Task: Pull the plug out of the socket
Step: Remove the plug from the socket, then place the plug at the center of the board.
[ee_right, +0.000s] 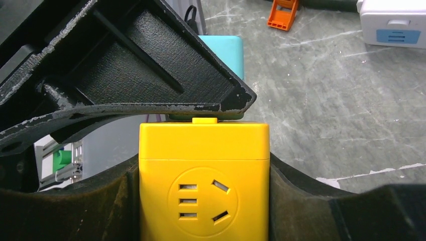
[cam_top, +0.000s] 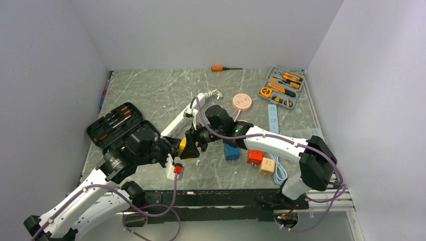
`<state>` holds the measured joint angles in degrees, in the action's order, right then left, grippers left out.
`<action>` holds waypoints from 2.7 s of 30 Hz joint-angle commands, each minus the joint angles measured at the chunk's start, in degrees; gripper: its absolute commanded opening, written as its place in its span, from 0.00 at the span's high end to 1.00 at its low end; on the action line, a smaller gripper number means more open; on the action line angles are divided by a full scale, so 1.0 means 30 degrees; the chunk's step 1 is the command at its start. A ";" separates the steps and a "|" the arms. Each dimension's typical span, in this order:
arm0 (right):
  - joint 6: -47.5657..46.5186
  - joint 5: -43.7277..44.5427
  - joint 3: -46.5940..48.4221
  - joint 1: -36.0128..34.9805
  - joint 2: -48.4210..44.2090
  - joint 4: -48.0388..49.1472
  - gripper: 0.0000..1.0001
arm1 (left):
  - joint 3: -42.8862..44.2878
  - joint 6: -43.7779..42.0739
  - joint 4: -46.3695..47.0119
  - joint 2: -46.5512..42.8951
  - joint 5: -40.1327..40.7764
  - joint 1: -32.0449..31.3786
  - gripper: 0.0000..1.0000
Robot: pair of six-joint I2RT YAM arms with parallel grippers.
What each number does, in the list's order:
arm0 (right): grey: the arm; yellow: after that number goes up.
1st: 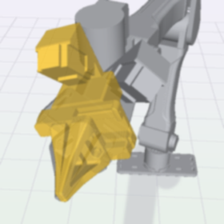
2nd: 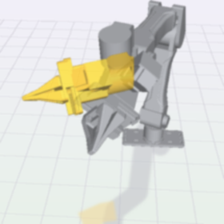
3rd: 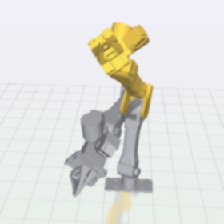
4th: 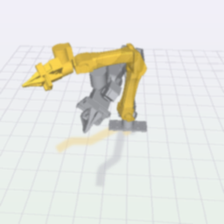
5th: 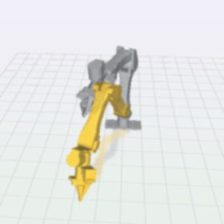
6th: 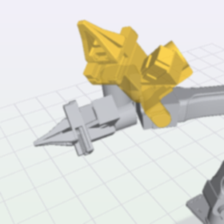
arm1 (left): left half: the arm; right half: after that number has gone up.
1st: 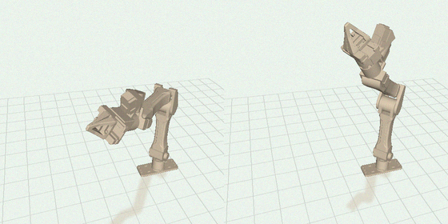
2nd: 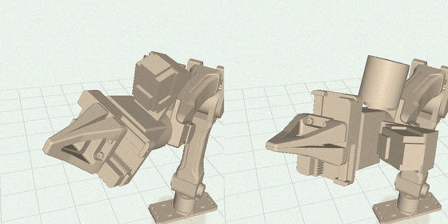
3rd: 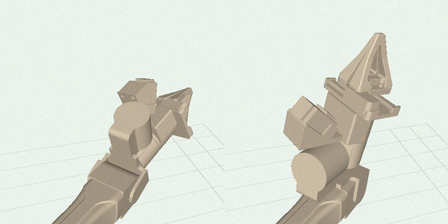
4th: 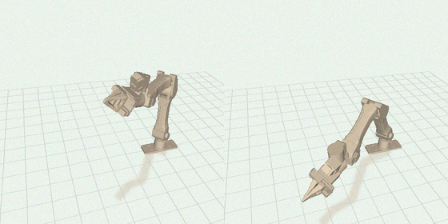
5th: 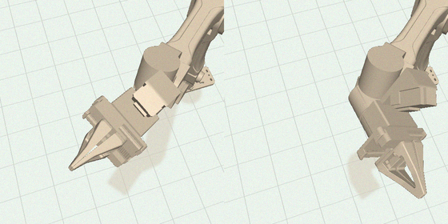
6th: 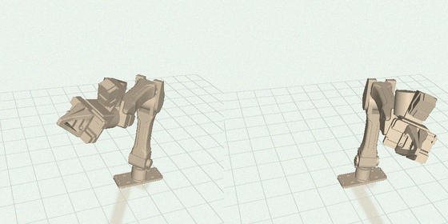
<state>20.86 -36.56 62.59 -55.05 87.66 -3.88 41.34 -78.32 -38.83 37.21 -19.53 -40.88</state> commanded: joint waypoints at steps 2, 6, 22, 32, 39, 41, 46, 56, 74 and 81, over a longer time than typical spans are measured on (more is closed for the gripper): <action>0.0538 -0.1130 -0.0002 0.0377 -0.0321 0.2219 1.00 | -0.0225 0.0210 0.1796 -0.0344 0.0429 -0.0536 0.88; 0.0370 -0.1182 -0.0347 0.0481 -0.0698 0.1692 1.00 | -0.0824 -0.0629 0.2294 -0.0421 0.1261 -0.0596 1.00; -0.0185 0.1911 -0.6212 0.0564 -0.5428 -0.0932 1.00 | -0.2143 -0.2289 0.4807 0.1671 0.4525 -0.0163 1.00; 0.0797 0.7131 -0.7482 0.0601 -0.6601 -0.1565 1.00 | -0.2177 -0.2227 0.5882 0.2989 0.4256 0.0087 1.00; 0.0543 1.2665 -0.3403 0.0582 -0.0721 -0.1612 1.00 | -0.1612 -0.1738 0.4536 0.3006 0.3781 0.0073 1.00; 0.0490 1.4361 -0.2442 0.0548 0.0763 -0.1846 1.00 | -0.1412 -0.1412 0.4045 0.2790 0.3904 0.0081 1.00; 0.1028 1.7489 -0.2185 0.0553 0.2445 -0.1912 0.95 | -0.1584 -0.1111 0.3061 0.2148 0.3615 0.0066 1.00; 0.1174 1.6805 -0.2350 0.0492 0.2097 -0.1937 0.12 | -0.1328 0.1576 0.2810 0.2952 0.2556 -0.0012 1.00; 0.4060 1.8350 -0.1638 0.3789 -0.5109 -0.7068 0.00 | 0.0103 0.4277 0.3842 0.8628 -0.0020 -0.1036 1.00; 0.5462 1.8385 -0.5170 0.4980 -0.9215 -0.7942 0.00 | 0.1979 0.5857 0.3404 1.3697 0.1509 -0.1755 0.90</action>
<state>33.61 16.93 50.41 -41.41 66.57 -23.79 40.32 -65.84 -27.66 71.20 -16.40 -45.21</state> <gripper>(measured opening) 0.997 0.351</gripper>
